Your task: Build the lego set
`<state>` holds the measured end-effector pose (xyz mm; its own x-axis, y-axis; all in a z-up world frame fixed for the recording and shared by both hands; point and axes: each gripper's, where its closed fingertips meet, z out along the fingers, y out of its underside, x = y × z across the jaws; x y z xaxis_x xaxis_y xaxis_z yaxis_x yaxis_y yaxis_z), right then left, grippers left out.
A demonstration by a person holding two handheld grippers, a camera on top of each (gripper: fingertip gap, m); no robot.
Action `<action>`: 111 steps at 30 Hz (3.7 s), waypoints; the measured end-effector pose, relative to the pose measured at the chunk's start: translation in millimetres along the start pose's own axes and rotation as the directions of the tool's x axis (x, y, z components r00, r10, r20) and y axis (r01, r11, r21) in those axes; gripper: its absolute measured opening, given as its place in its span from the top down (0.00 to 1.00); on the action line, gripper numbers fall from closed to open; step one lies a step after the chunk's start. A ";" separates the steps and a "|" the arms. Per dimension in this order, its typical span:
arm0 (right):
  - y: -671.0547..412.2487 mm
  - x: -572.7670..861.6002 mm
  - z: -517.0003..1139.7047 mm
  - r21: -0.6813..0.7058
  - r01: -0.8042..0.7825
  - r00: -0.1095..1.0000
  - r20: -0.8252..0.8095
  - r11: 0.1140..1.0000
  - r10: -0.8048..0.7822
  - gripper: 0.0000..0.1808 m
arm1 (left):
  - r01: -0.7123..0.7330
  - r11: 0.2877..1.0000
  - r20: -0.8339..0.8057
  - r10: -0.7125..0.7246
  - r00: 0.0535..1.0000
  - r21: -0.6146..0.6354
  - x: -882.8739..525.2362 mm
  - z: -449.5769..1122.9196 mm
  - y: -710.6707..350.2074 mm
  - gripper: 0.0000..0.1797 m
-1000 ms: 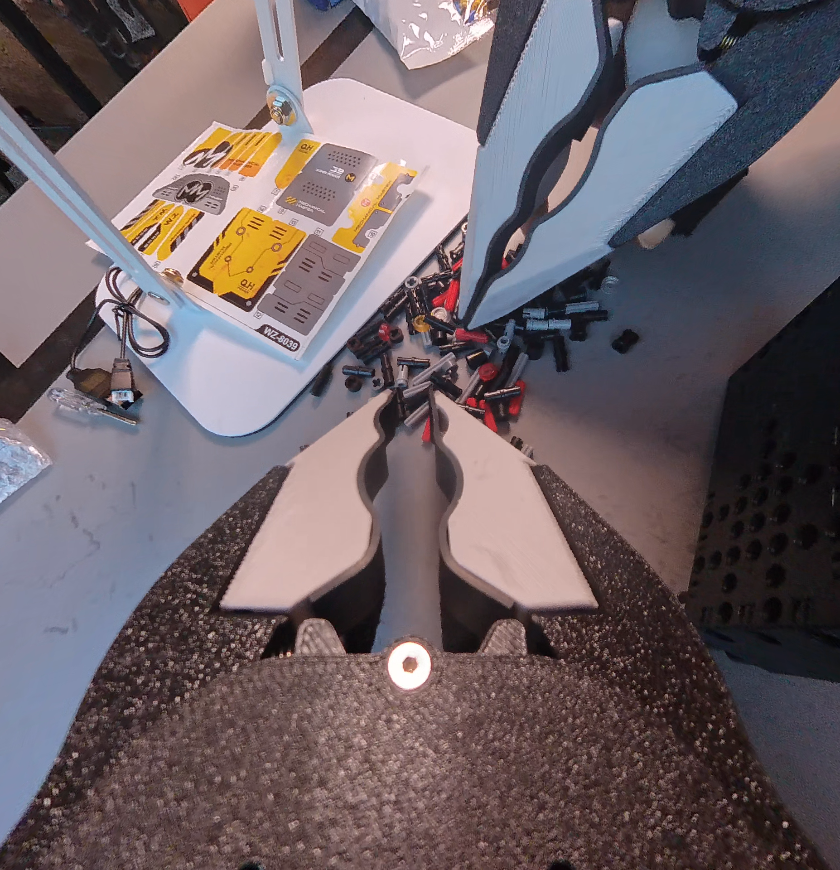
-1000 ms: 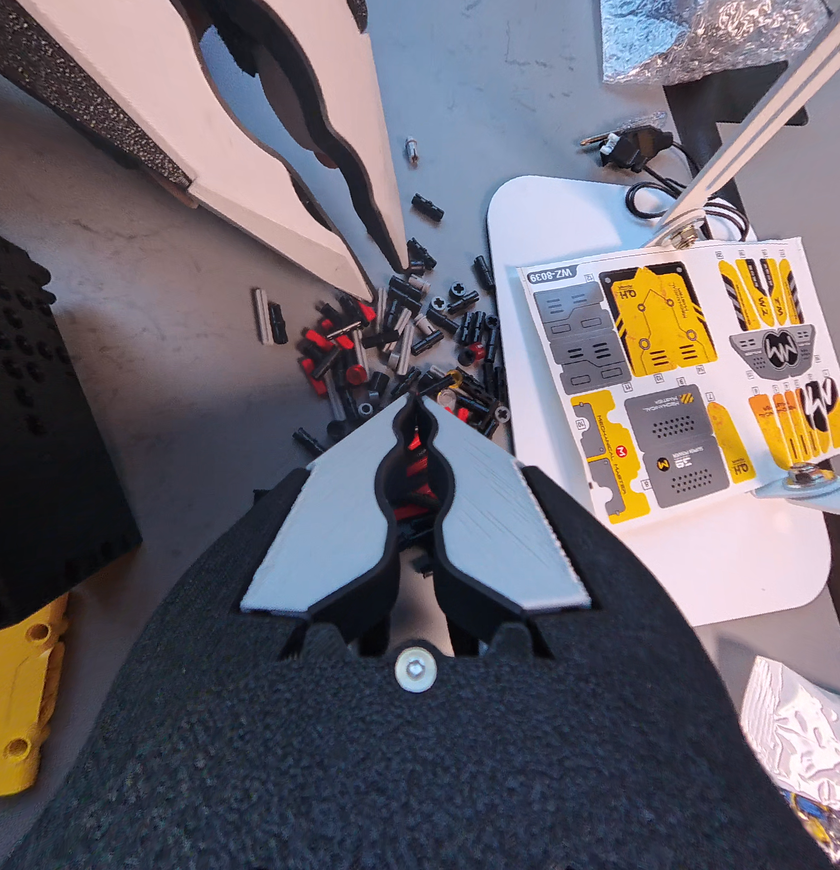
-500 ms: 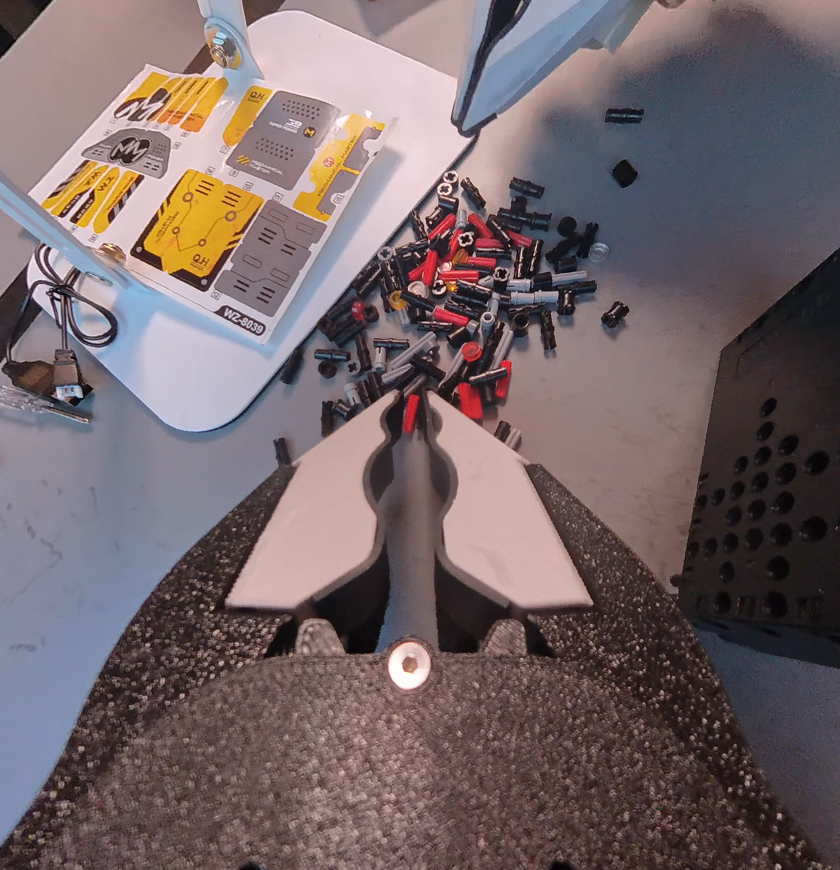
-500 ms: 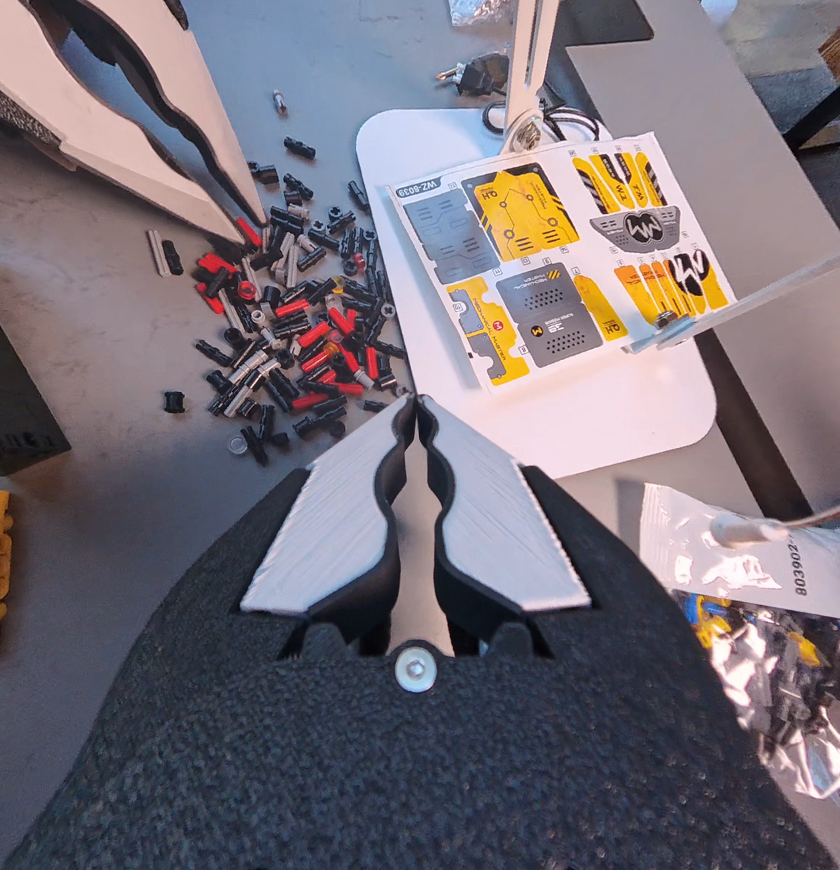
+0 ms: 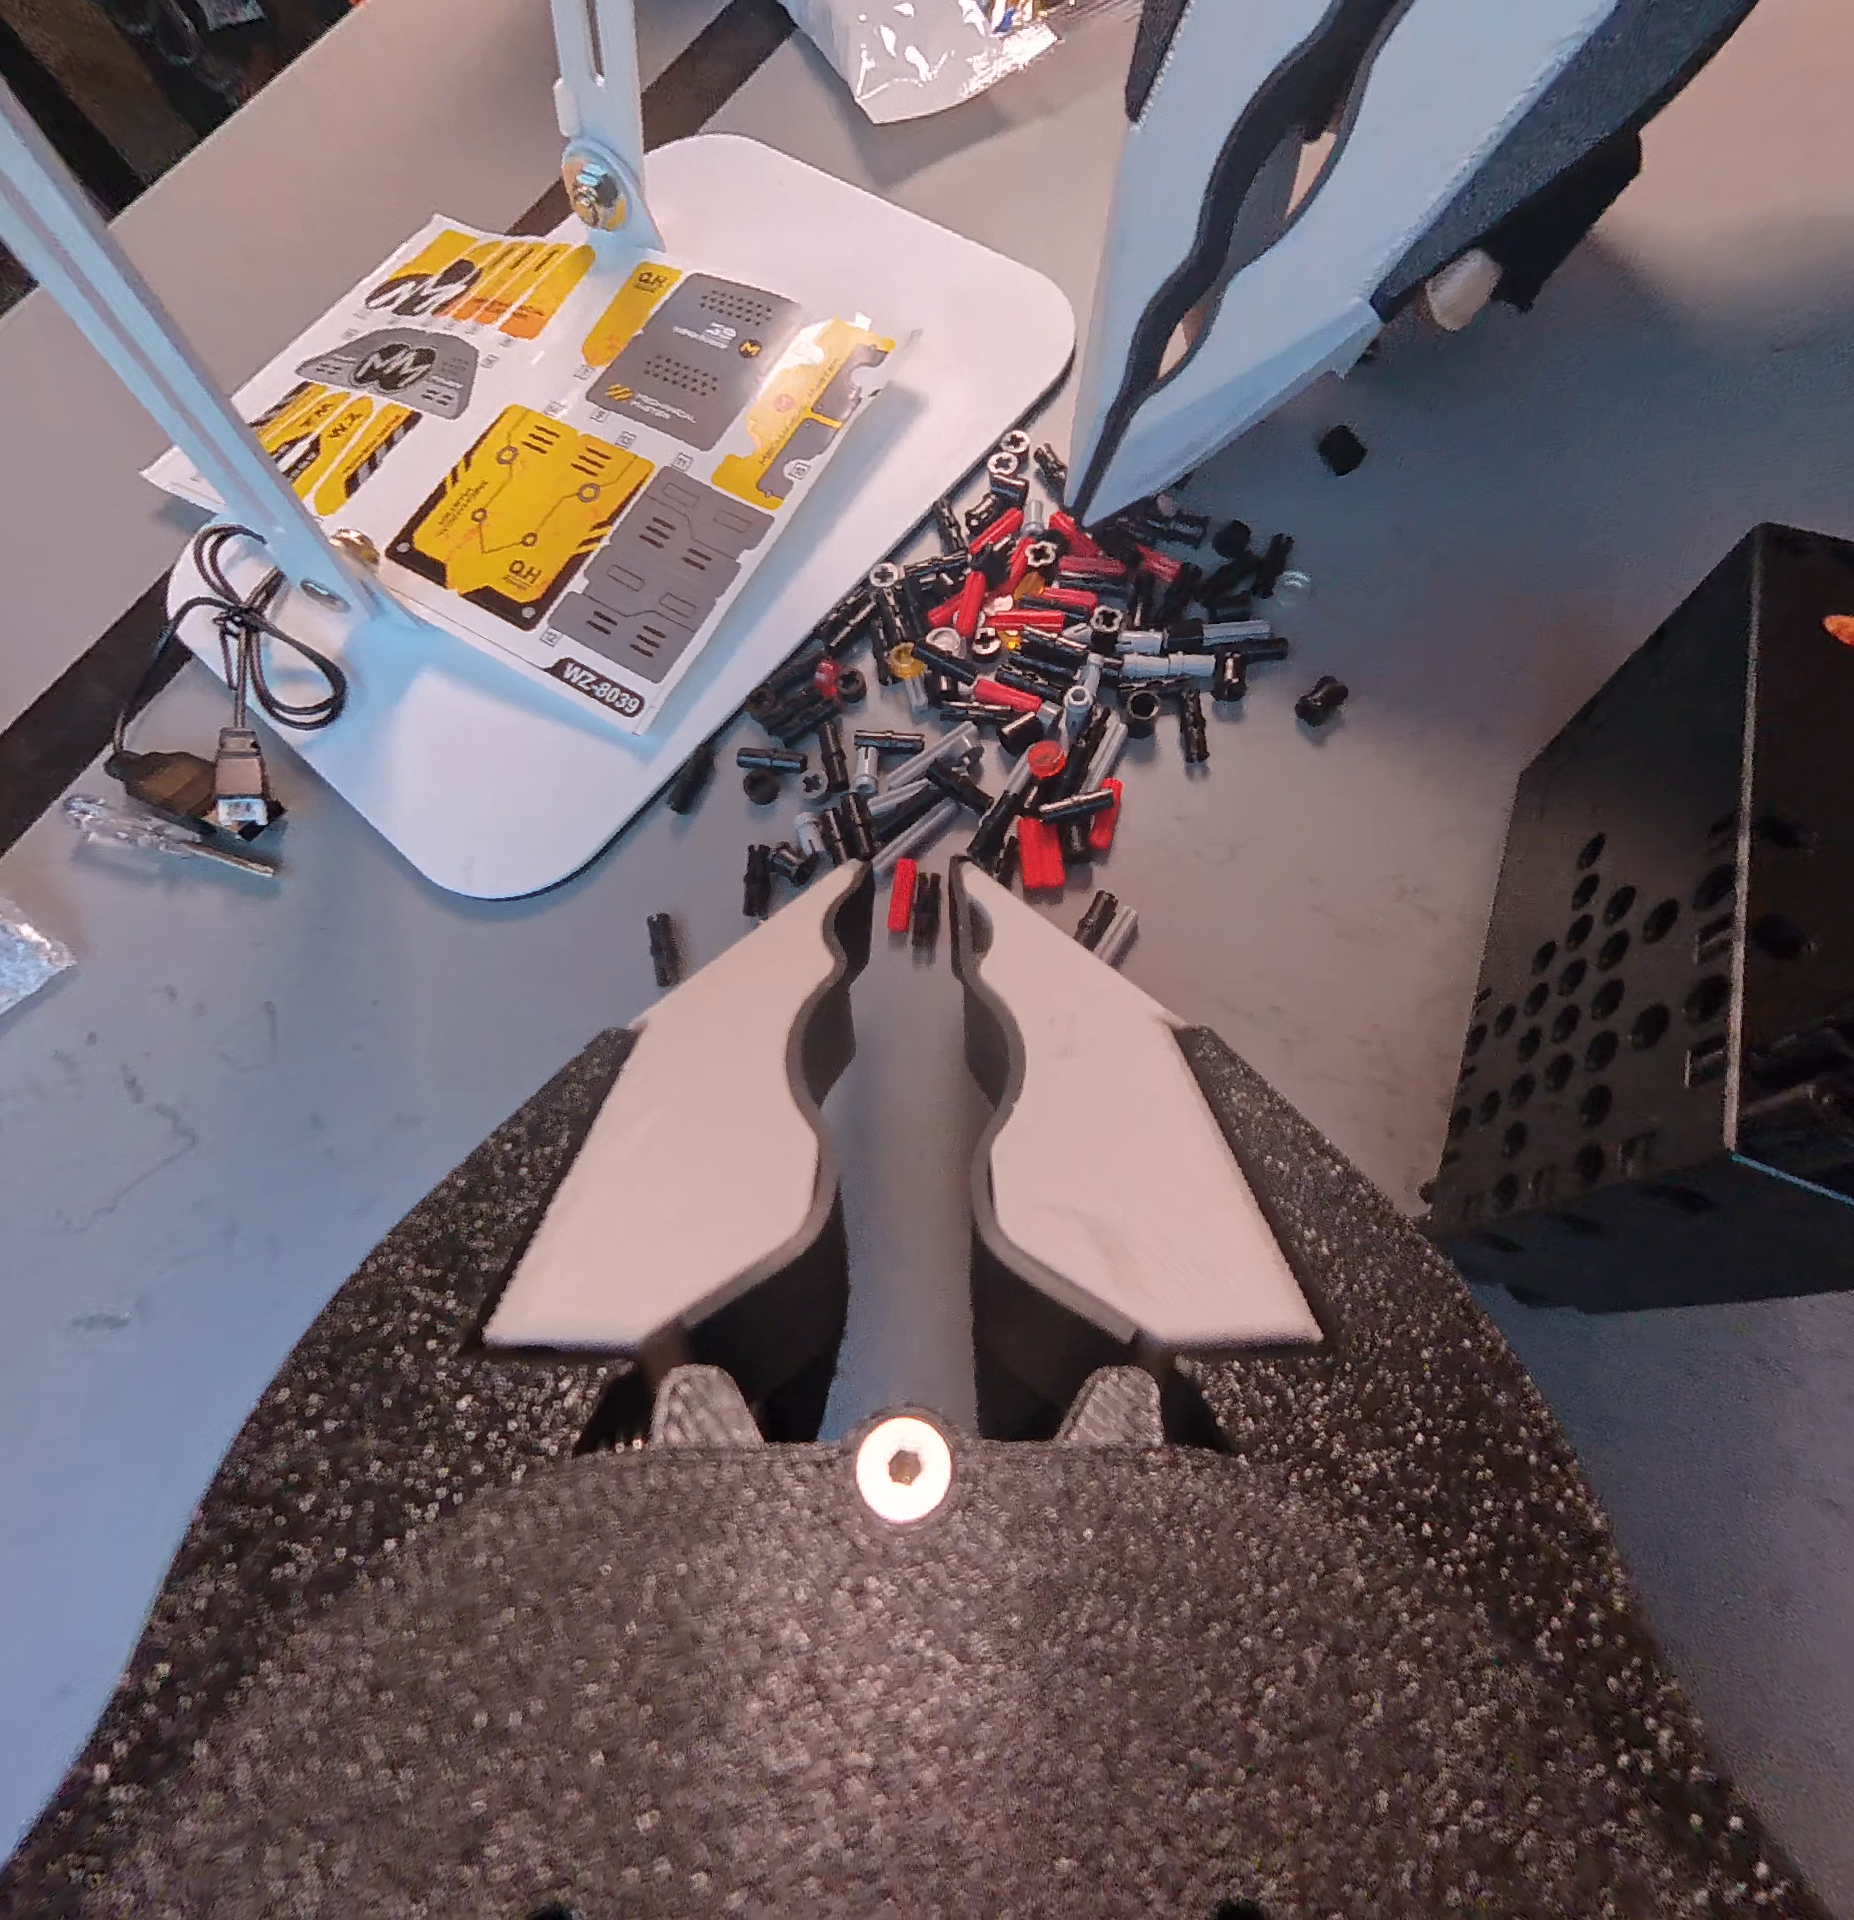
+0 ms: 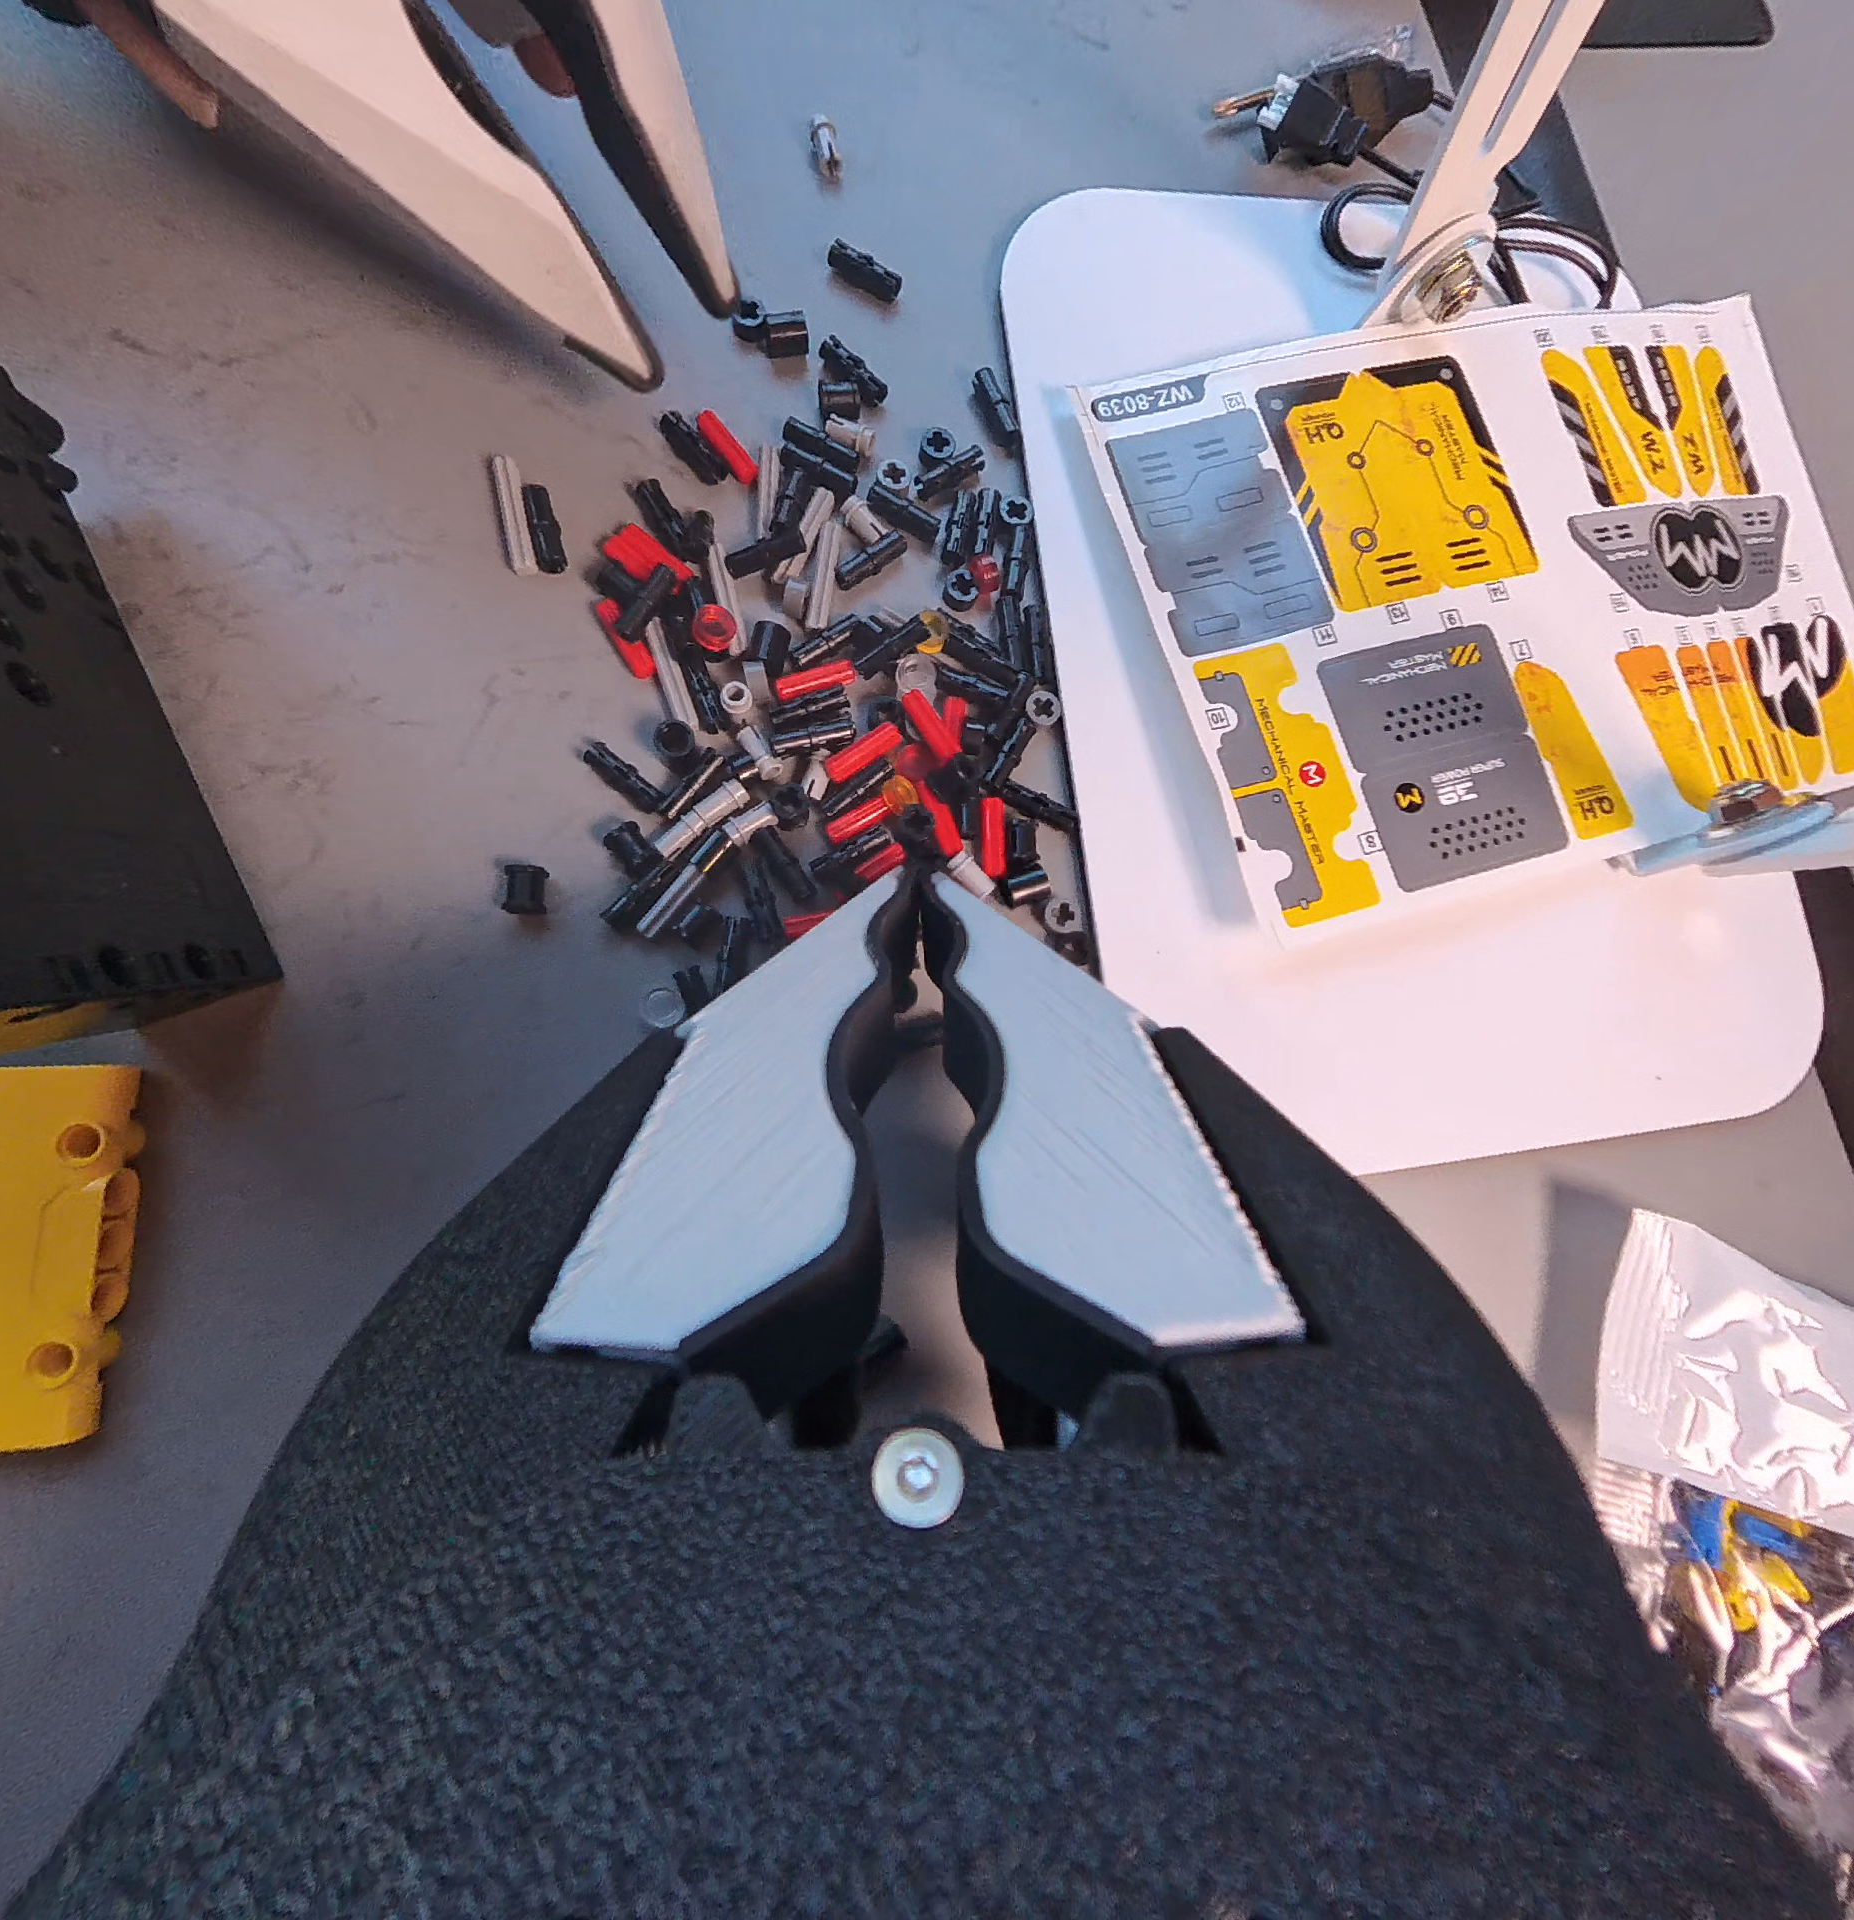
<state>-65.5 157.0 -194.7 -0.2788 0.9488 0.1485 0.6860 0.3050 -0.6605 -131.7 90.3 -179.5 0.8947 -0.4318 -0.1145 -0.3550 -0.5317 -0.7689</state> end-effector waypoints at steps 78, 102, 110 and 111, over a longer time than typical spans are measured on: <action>5.7 -62.8 -78.5 0.320 -0.052 0.916 -0.363 0.946 0.173 0.89 | 0.089 0.967 0.580 -0.214 0.786 0.237 -35.7 -311.2 56.8 0.84; 10.5 -47.4 -81.5 0.342 -0.142 0.884 -0.377 0.929 0.274 0.89 | -0.029 0.528 -0.096 -0.101 0.990 -0.849 -82.5 -292.9 270.0 0.84; 11.0 -49.4 -78.6 0.320 -0.125 0.887 -0.389 0.939 0.250 0.89 | -0.041 0.814 -0.154 -0.060 0.986 -0.579 -86.0 -259.4 199.3 0.92; 10.8 -49.7 -78.6 0.320 -0.124 0.888 -0.387 0.939 0.249 0.89 | -0.018 0.841 -0.119 -0.056 0.991 -0.541 -94.1 -262.4 189.0 0.90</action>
<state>8.6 119.6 -151.3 0.1839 0.9500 0.2522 0.4639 0.1423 -0.8744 -354.2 -160.7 -149.1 0.8745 -0.4850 0.0039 -0.4610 -0.8336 -0.3043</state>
